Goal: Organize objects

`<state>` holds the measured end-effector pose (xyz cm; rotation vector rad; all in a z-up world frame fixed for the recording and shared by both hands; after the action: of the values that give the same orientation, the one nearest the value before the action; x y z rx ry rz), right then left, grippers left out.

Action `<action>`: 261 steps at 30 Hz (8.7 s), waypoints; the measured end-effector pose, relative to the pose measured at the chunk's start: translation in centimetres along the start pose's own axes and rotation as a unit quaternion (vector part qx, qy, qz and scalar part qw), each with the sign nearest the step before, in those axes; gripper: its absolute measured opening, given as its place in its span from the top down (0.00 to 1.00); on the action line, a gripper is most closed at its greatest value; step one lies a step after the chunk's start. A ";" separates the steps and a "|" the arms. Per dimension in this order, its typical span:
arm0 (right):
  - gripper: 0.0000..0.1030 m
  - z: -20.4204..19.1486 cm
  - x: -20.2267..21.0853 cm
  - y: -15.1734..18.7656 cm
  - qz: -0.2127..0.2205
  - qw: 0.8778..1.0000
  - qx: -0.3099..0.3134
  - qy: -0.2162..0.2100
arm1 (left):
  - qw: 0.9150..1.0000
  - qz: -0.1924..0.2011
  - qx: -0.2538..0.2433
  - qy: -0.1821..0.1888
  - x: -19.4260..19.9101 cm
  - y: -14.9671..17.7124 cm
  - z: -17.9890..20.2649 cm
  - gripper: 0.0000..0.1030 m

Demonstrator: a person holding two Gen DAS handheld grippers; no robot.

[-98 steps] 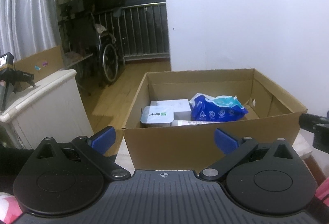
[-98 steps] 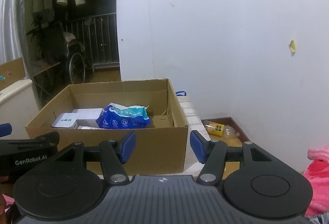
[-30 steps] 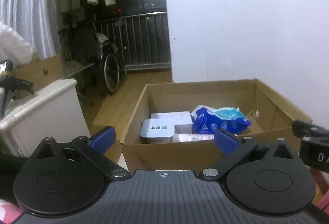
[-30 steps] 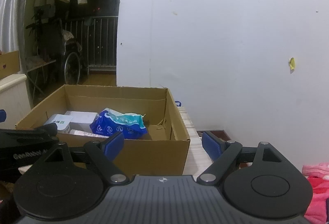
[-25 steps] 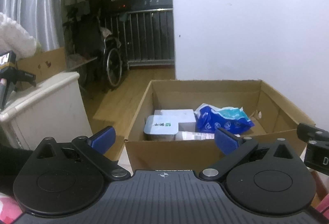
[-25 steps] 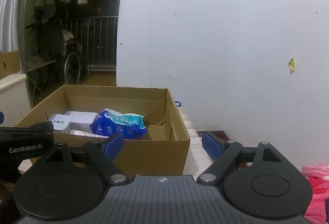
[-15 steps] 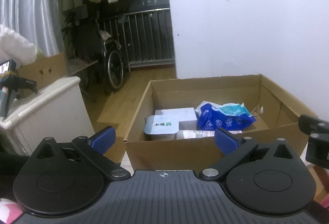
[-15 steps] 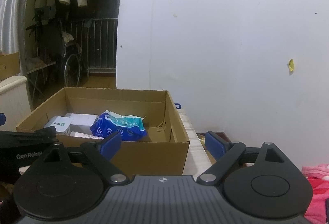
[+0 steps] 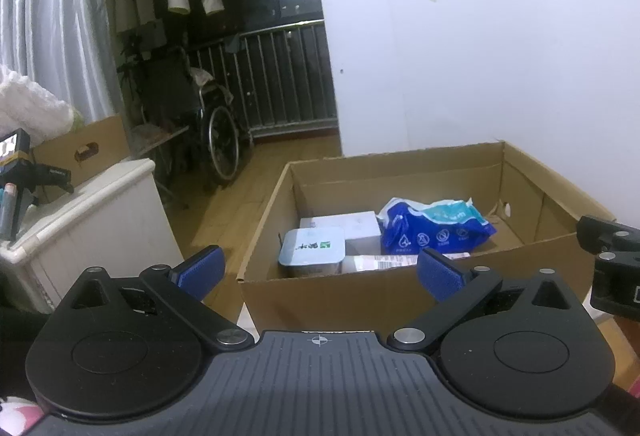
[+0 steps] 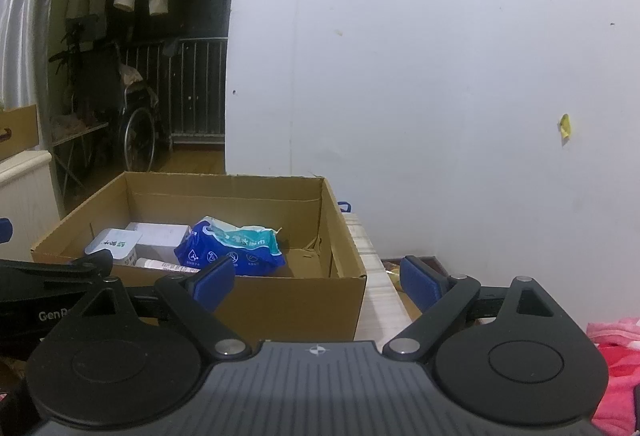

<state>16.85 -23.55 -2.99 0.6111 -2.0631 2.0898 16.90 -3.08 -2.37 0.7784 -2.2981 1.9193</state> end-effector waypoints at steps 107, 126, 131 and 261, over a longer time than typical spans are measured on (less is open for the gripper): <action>0.08 -0.1 0.1 0.3 0.002 1.000 0.000 -0.002 | 1.000 -0.002 -0.004 0.004 -0.2 0.1 0.3 0.00; 0.08 -0.1 0.1 0.3 0.002 1.000 0.000 -0.002 | 1.000 -0.002 -0.004 0.004 -0.2 0.1 0.3 0.00; 0.07 -0.1 0.1 0.3 0.002 1.000 0.000 -0.002 | 1.000 -0.003 -0.004 0.003 -0.2 0.1 0.3 0.00; 0.00 0.1 0.0 0.2 -0.003 1.000 0.005 -0.001 | 1.000 -0.015 0.011 0.014 -0.1 0.1 -0.7 0.00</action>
<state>16.78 -23.64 -3.16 0.6198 -2.0516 2.0987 16.76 -2.38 -2.35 0.7798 -2.2400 1.9336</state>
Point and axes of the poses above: each gripper's, at about its wrist camera, not at the fingertips, and x roughly against the way its jaws point, z to its right, y to its underside, the point moved 4 cm from there along -x, roughly the way its jaws point, and after that the axes turned 12 degrees about -y, right-handed, at the moved point
